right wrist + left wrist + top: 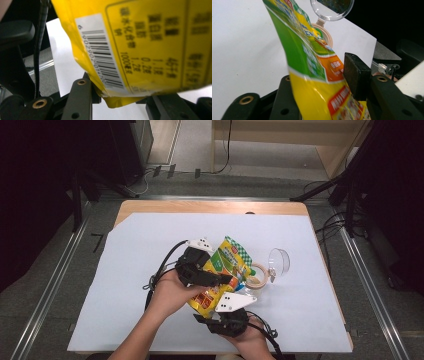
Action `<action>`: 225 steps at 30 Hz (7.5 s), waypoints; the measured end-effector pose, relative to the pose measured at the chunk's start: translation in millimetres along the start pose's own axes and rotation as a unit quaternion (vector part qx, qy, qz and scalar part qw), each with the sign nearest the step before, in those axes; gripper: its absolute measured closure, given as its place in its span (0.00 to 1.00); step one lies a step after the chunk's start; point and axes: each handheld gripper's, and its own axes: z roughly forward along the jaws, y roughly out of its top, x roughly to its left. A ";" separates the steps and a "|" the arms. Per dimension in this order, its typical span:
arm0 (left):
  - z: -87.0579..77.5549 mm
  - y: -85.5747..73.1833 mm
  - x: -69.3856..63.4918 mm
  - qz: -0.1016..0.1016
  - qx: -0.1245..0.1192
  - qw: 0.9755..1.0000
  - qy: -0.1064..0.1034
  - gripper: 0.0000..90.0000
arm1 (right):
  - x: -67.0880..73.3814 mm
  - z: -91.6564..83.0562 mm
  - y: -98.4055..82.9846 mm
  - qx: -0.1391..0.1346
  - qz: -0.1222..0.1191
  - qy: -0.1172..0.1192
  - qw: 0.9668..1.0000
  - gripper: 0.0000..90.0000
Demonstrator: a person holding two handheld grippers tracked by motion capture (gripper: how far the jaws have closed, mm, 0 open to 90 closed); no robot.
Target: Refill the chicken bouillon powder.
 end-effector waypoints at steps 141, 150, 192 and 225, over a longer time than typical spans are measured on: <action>6.3 77.8 17.0 -0.046 0.045 0.997 0.036 0.92 | -31.8 5.1 50.8 -0.032 0.017 0.011 0.999 0.77; 7.5 81.1 12.8 -0.044 0.053 0.997 0.037 0.92 | -32.5 3.2 50.3 -0.031 0.020 0.008 0.999 0.77; 9.9 86.0 16.6 -0.048 0.065 0.996 0.040 0.92 | -32.8 1.8 52.9 -0.038 0.033 0.012 0.999 0.77; 10.3 86.8 17.7 -0.047 0.066 0.996 0.043 0.92 | -32.5 1.8 54.1 -0.037 0.033 0.010 0.999 0.77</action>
